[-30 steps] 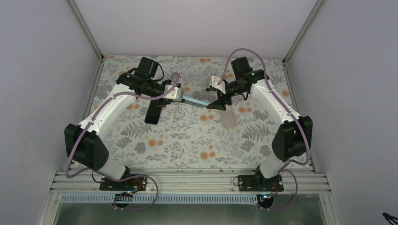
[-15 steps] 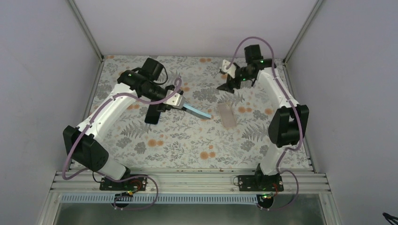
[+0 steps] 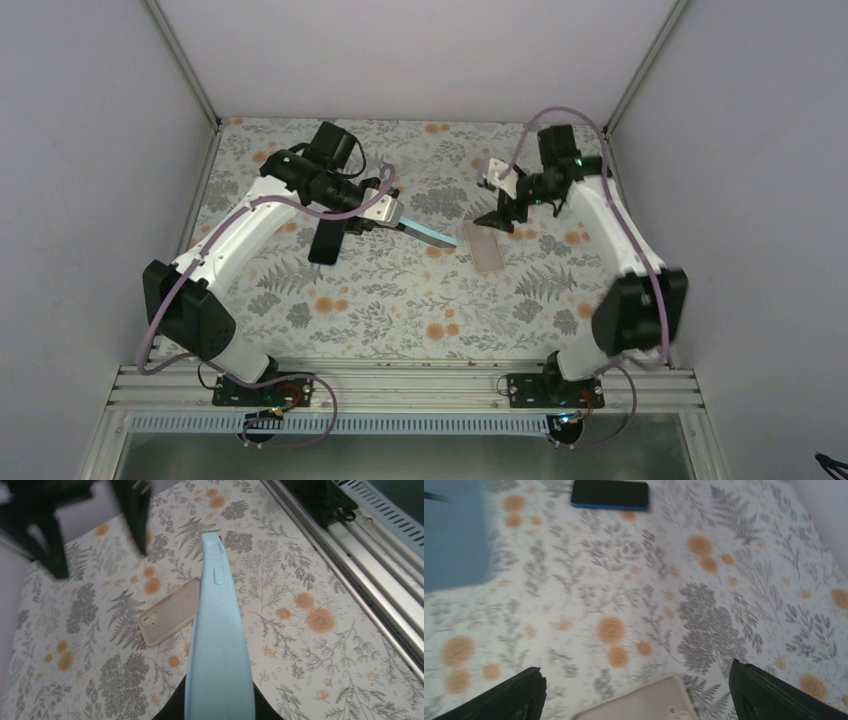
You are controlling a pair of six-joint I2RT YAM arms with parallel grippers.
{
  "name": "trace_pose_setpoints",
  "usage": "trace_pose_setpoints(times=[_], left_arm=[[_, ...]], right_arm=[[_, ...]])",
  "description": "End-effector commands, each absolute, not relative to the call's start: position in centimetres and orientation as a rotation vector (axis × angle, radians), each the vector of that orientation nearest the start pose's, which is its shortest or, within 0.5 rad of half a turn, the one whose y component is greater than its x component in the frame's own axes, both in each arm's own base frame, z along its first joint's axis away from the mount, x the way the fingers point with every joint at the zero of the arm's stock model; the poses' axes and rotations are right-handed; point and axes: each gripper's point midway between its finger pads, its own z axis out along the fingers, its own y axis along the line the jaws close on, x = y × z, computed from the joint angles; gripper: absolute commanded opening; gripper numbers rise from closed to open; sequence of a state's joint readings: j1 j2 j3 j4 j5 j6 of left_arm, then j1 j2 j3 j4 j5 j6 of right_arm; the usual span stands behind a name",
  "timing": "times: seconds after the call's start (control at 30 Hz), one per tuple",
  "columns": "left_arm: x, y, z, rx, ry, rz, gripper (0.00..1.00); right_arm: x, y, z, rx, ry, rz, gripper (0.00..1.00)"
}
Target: Take the phone out of the phone case
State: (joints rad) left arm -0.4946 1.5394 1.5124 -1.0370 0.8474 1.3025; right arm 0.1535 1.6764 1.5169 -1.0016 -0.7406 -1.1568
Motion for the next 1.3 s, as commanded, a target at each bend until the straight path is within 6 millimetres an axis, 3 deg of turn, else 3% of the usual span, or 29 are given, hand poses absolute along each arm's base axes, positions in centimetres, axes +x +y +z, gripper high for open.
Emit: trace_pose_setpoints(times=[0.0,0.17,0.3,0.53,0.97,1.27], left_arm=[[26.3,-28.6,28.1,1.868,1.123,-0.701,0.02],[26.8,-28.6,28.0,1.859,1.123,-0.708,0.02],[26.7,-28.5,27.9,1.860,1.125,-0.709,0.02],[26.8,-28.2,27.4,1.872,1.152,-0.689,0.02],[27.0,-27.8,26.6,1.889,1.171,-0.647,0.02],[27.2,-27.9,27.1,1.883,1.169,-0.644,0.02]], right_arm=[[29.6,20.0,25.8,-1.547,1.540,0.610,0.94],[26.6,22.5,25.0,-1.541,1.533,0.647,0.93],[27.1,22.9,24.3,-1.528,1.557,0.656,0.91],[27.4,22.9,25.0,-1.526,1.533,0.633,0.91],[28.6,21.7,25.7,-1.517,1.549,0.545,0.87],[27.7,21.6,24.6,-1.555,1.570,0.583,0.86]])
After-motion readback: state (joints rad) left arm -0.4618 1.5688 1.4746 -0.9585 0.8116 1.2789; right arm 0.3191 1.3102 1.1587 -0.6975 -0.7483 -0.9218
